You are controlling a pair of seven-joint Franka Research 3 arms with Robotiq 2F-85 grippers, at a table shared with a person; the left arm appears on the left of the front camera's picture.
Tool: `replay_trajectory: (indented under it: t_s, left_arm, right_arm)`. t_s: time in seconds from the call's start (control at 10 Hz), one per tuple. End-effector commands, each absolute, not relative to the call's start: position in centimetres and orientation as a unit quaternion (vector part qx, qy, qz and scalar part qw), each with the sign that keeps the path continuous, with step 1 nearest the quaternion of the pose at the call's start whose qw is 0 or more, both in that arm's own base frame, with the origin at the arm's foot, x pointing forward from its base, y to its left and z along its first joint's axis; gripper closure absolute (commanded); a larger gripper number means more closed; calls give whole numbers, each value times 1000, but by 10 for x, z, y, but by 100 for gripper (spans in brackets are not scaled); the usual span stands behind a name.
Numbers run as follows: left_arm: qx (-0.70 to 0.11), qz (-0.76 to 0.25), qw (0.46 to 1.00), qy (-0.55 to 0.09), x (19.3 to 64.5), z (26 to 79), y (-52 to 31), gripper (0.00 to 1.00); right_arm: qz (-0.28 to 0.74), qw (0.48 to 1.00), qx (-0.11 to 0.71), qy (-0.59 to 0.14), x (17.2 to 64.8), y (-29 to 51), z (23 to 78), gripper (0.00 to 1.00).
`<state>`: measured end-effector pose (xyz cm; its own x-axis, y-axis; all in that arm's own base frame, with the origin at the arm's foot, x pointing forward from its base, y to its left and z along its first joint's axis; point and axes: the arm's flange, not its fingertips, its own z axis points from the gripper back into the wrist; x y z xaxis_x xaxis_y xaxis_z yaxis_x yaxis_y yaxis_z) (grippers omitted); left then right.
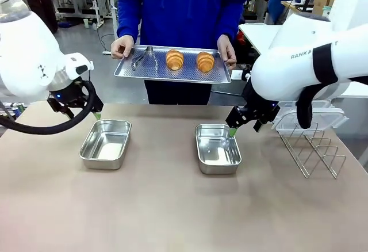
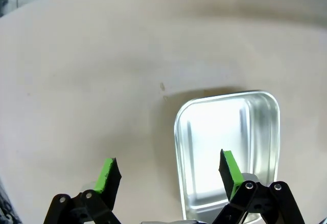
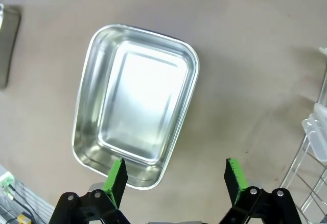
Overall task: Place the bread in airtight containers.
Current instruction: Lift both Airtight Container.
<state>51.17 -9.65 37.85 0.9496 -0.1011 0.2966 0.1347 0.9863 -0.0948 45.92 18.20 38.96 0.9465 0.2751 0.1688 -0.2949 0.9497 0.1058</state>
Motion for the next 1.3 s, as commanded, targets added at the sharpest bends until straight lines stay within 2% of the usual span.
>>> replay_trajectory:
  t_s: [0.0,0.3,0.8,0.9,1.0,1.1,1.2]
  left_arm:
    - [-49,-44,987,-146,504,368,-107,0]
    - [-49,-43,992,-107,504,335,-115,0]
    - [-39,-28,993,-106,502,322,-121,0]
    - [-26,-27,994,-100,501,324,-120,48]
    - [-25,-22,994,-100,501,326,-120,56]
    - [-22,-20,996,-90,501,323,-119,100]
    - [-22,-18,996,-81,502,322,-119,100]
  right_arm:
    - [131,987,47,-80,461,194,377,0]
    - [124,989,33,-77,461,201,347,0]
    - [87,992,21,-91,470,204,319,0]
    - [87,992,16,-92,468,204,319,58]
    - [79,992,9,-94,469,203,320,58]
    - [65,994,5,-91,470,201,318,58]
    - [54,995,3,-87,473,201,317,64]
